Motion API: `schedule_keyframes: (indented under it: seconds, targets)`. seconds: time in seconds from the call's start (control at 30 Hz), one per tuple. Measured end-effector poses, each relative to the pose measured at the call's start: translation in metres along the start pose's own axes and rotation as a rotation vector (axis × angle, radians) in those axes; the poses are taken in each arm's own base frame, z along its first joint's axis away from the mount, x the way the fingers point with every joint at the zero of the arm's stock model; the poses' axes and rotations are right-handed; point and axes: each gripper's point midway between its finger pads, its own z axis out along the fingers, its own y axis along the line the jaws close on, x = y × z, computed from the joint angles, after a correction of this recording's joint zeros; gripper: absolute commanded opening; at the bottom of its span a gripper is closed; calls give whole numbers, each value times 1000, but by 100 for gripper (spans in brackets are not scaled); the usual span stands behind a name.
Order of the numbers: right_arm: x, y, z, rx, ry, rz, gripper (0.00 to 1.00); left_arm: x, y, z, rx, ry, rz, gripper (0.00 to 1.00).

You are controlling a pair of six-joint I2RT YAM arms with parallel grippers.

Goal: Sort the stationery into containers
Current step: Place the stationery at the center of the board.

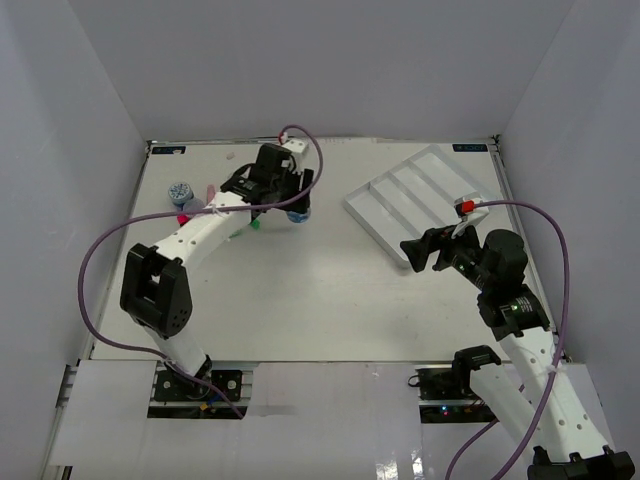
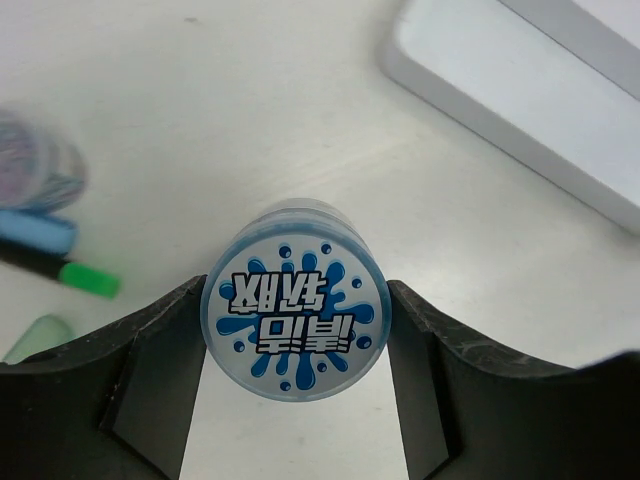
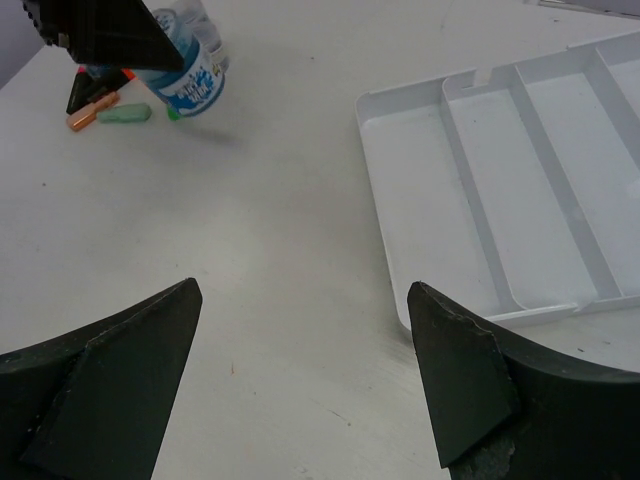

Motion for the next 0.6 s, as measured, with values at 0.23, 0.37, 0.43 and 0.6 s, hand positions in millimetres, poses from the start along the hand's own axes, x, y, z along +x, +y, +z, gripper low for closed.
schedule_keyframes:
  seconds: [0.23,0.37,0.43,0.6]
  targets:
    - [1,-3,0,15,2,1,90,38,-97,18,156,91,202,42]
    - [0,-4,-1,25,0,-1,90,74,-119,44,165,166,269,40]
    - [0,-5,-1,27,0,-1,90,90,-128,55,172,191,288,43]
    - [1,-8,0,44,1,-2,90,98,-143,61,195,159,294,64]
